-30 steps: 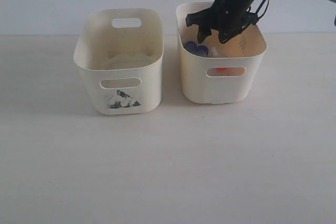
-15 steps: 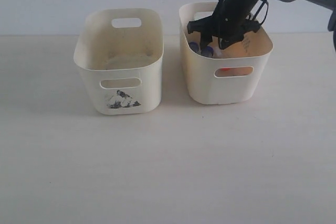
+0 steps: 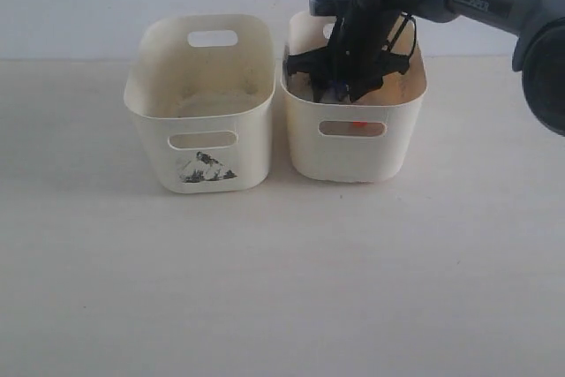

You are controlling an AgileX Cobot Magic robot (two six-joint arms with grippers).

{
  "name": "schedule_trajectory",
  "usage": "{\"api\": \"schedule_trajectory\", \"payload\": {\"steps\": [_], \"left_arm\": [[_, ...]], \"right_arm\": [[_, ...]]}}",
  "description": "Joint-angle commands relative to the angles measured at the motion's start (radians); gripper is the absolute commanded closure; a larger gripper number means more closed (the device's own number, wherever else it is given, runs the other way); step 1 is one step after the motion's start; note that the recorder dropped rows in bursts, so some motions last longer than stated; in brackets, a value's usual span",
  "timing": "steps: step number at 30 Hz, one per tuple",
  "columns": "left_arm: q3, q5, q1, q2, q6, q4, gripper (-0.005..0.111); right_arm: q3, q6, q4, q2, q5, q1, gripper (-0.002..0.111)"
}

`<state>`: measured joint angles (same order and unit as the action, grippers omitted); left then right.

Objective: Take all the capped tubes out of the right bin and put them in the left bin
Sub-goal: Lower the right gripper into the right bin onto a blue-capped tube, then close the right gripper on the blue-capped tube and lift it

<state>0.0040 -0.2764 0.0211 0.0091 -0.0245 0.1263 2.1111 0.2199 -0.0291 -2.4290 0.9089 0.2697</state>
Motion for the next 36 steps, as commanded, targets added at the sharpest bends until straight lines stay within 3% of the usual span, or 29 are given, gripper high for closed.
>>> {"api": "schedule_trajectory", "payload": {"steps": [1,8,11,14,29,36], "left_arm": [[-0.004,0.015,-0.001,-0.002,-0.012,-0.007,0.102],[-0.004,0.015,-0.001,-0.002,-0.012,-0.007,0.102],[-0.004,0.015,-0.001,-0.002,-0.012,-0.007,0.102],[-0.004,0.015,-0.001,-0.002,-0.012,-0.007,0.102],[-0.004,0.015,-0.001,-0.002,-0.012,-0.007,0.102],[-0.004,0.015,-0.001,-0.002,-0.012,-0.007,0.102]], "right_arm": [[0.006,0.042,0.018,-0.038,0.026,0.0,0.051],[0.006,0.058,0.047,-0.064,0.043,0.0,0.055],[0.006,0.061,0.052,-0.066,0.049,0.0,0.075],[0.006,0.061,0.052,-0.061,0.058,0.0,0.108],[0.006,0.058,0.085,0.244,0.03,-0.002,0.108],[0.006,-0.016,-0.158,0.32,-0.004,0.031,0.108]]}}
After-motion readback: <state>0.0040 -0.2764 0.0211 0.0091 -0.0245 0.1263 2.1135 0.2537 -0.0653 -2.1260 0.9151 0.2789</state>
